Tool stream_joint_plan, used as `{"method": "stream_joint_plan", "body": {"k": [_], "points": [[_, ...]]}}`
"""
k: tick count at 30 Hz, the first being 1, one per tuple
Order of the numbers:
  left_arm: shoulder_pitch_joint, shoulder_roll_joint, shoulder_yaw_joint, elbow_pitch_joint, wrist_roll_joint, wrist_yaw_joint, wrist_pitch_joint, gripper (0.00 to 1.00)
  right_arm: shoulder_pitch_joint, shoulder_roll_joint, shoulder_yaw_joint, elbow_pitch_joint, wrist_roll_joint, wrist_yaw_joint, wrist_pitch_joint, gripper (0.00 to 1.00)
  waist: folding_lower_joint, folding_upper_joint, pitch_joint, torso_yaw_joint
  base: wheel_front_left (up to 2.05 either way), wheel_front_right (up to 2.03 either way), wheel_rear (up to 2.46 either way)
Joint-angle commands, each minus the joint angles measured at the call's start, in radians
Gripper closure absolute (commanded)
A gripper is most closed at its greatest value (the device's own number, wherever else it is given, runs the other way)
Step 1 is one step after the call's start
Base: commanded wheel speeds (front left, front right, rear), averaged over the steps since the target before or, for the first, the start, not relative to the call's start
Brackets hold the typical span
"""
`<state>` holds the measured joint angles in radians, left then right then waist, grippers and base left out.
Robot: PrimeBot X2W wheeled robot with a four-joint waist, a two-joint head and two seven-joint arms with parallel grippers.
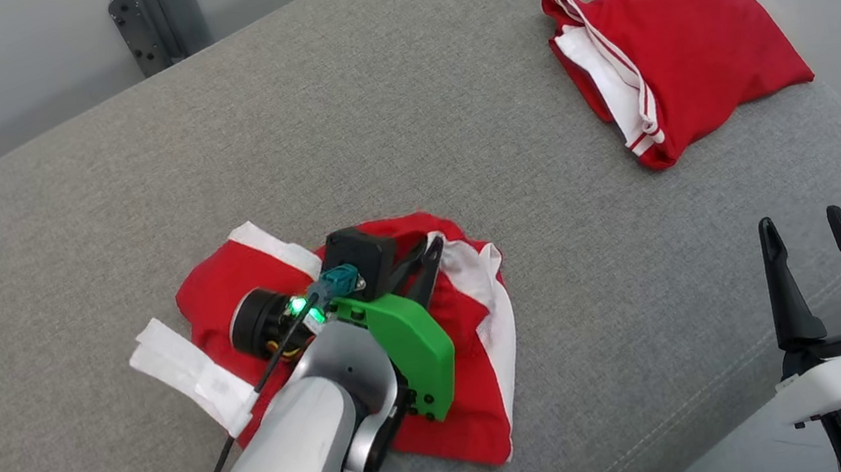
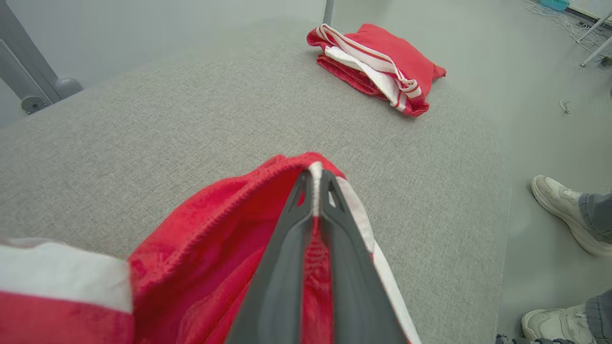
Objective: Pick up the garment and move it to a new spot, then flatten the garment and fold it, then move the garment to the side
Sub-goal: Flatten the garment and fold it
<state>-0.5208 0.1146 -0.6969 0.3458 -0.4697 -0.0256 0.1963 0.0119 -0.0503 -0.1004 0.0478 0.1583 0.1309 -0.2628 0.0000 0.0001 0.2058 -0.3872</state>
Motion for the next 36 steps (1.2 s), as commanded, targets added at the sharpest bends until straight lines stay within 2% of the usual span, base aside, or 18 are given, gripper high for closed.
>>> {"method": "stream_joint_plan", "body": {"k": [1,6,11,15,18,22,27,33,36], "points": [[-0.016,0.003,0.005,-0.017,-0.011,0.004,0.006,1.0,-0.002,-0.001,0.004,0.003,0.005,0.0,-0.003,0.0,0.0,-0.0001,-0.006,0.003,0.0,0.0,0.0],[-0.065,-0.02,0.072,-0.11,-0.081,0.002,-0.029,1.0,-0.013,-0.001,0.002,0.006,0.012,0.0,-0.003,0.0,0.0,-0.0001,-0.021,0.004,0.0,0.0,0.0],[-0.202,-0.025,0.173,-0.221,-0.144,-0.019,-0.057,1.0,0.006,-0.001,-0.011,0.008,-0.001,0.0,-0.003,0.0,0.0,-0.0001,-0.042,0.026,0.0,0.0,0.0],[-0.302,0.031,0.235,-0.257,-0.165,-0.045,-0.041,1.0,-0.005,-0.001,-0.004,0.01,0.002,0.0,-0.003,0.0,0.0,-0.0001,-0.054,0.03,0.0,0.0,0.0],[-0.319,0.073,0.263,-0.282,-0.199,-0.063,-0.022,1.0,-0.001,-0.001,-0.008,0.008,0.003,0.0,-0.003,0.0,0.0,-0.0001,-0.063,0.04,0.0,0.0,0.0],[-0.204,0.154,0.293,-0.335,-0.218,-0.066,-0.023,1.0,0.021,-0.001,-0.02,0.007,-0.002,0.0,-0.003,0.0,0.0,-0.0001,-0.07,0.063,0.0,0.0,0.0],[0.083,0.232,0.307,-0.405,-0.265,-0.05,-0.038,1.0,0.046,-0.001,-0.03,0.014,-0.009,0.0,-0.003,0.0,0.0,-0.0001,-0.073,0.116,0.0,0.0,0.0],[0.422,0.231,0.321,-0.426,-0.357,-0.025,-0.106,1.0,0.069,-0.002,-0.044,0.028,-0.032,0.0,-0.003,0.0,0.0,-0.0001,-0.089,0.208,0.0,0.0,0.0],[0.539,0.232,0.315,-0.396,-0.36,-0.018,-0.15,1.0,0.072,-0.001,-0.046,0.033,-0.053,0.0,-0.003,0.0,0.0,-0.0001,-0.099,0.263,0.0,0.0,0.0]]}}
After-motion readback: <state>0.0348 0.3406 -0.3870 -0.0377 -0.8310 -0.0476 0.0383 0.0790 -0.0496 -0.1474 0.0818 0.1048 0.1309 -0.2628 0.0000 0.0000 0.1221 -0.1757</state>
